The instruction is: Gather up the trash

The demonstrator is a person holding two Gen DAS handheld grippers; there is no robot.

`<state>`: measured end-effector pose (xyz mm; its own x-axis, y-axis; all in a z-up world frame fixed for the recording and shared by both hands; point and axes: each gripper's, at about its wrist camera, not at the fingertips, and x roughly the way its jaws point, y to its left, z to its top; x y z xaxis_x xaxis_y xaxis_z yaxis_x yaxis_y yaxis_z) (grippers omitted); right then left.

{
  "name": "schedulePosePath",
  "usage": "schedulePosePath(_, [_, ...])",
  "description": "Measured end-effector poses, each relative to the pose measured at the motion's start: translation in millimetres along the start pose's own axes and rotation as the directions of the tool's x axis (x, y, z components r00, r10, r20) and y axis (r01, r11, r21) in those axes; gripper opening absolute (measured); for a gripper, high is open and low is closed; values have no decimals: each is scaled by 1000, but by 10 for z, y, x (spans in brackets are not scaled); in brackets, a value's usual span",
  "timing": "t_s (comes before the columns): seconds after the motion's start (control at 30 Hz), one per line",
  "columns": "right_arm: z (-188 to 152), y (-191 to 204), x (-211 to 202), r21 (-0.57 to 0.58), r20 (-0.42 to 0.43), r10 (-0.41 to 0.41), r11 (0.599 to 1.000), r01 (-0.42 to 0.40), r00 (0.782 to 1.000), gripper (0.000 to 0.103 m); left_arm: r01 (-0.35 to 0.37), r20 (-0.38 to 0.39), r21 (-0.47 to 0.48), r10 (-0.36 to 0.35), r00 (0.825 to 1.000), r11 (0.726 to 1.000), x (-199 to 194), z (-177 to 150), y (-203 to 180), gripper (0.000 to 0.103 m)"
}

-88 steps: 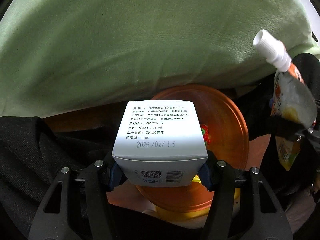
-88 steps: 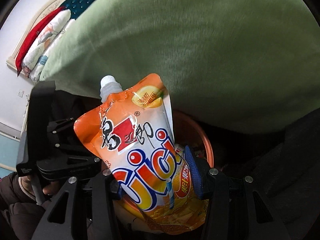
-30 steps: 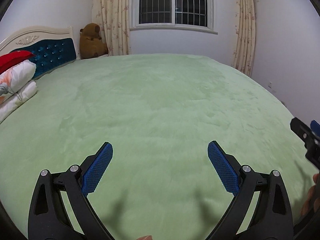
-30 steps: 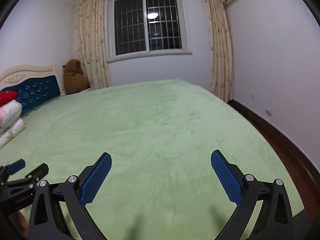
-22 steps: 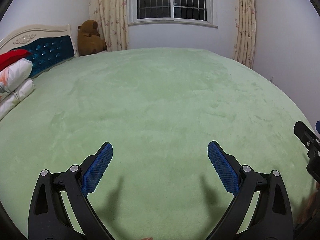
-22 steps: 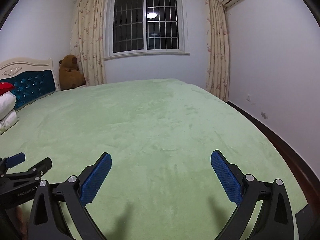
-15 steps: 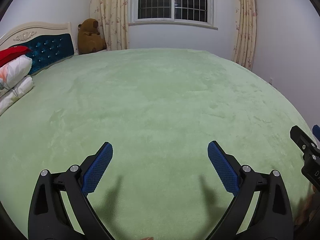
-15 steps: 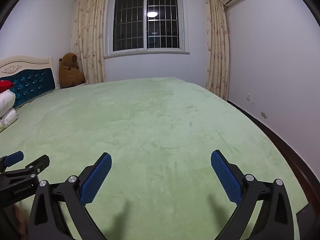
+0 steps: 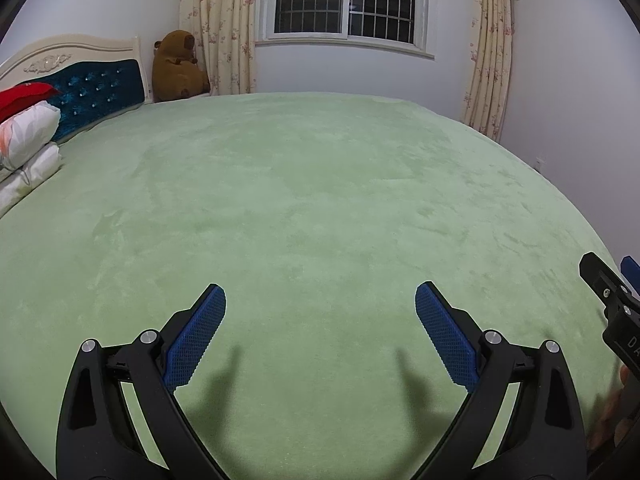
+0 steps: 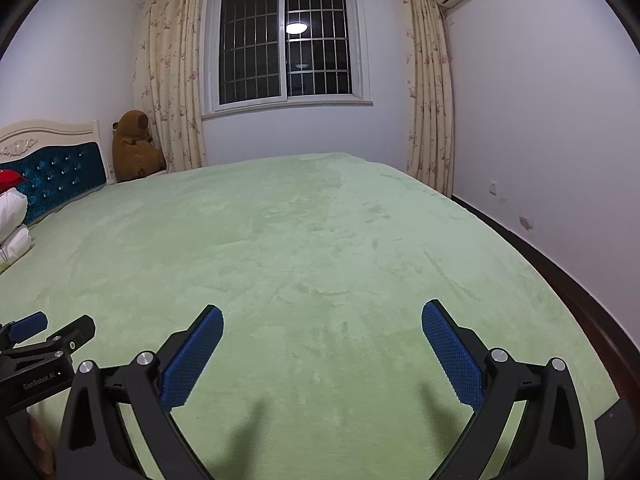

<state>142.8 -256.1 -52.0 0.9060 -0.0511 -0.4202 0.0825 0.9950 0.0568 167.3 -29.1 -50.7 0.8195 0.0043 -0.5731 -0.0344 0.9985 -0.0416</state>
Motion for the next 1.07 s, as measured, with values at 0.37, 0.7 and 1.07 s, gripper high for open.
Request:
schedulePosePath(0.37, [14,-29,28,8,-3,3,1000,-3,1000,98,11,-8,1,-11,1000,1000,8,-8,16,93])
schedulePosePath(0.7, [15,-29,28,8,-3,3,1000,-3,1000,98,15,-5,-15,-15,1000,1000,2,-25,4,96])
schedulePosePath(1.07, [-4,-33,42,9,-12,3,1000,-2,1000,98,13,-3,-22,-13,1000,1000,8,-24,12,96])
